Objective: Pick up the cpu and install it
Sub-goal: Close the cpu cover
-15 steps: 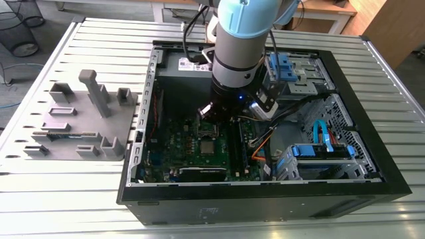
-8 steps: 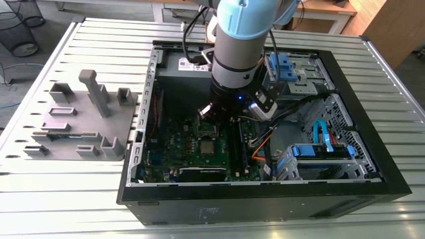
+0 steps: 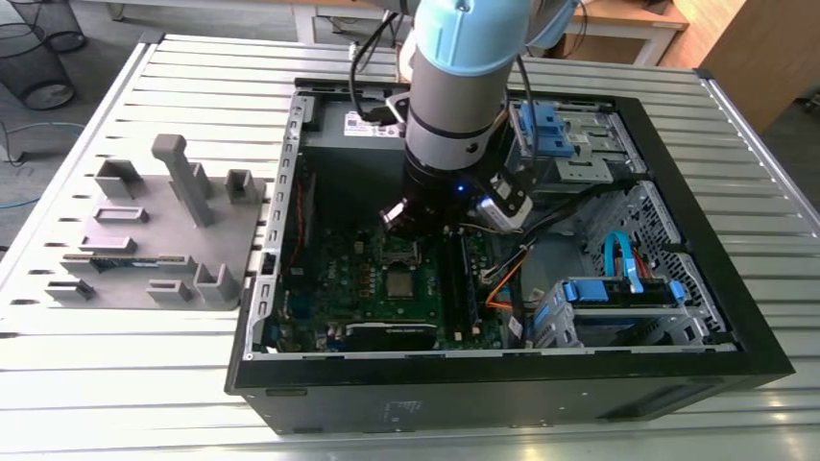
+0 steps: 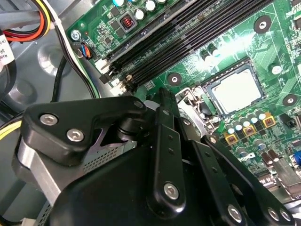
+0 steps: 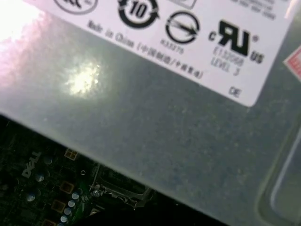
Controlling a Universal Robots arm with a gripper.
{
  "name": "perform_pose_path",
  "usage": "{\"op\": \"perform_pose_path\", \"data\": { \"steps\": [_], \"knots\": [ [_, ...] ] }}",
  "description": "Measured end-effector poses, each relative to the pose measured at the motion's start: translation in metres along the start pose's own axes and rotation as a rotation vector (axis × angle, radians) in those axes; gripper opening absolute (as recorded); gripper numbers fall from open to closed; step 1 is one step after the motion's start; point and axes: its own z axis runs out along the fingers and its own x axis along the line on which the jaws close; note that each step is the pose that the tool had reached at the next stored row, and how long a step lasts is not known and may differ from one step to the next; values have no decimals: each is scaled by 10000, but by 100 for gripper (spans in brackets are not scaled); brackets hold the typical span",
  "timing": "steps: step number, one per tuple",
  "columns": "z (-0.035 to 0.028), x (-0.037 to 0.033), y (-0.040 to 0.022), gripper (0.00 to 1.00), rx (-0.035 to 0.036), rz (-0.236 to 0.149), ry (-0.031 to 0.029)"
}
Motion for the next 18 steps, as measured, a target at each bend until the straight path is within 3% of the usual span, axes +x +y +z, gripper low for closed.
{"op": "perform_pose_path", "data": {
  "steps": [18],
  "knots": [
    [-184, 1, -4, 11, 1, 1, 2]
  ]
}}
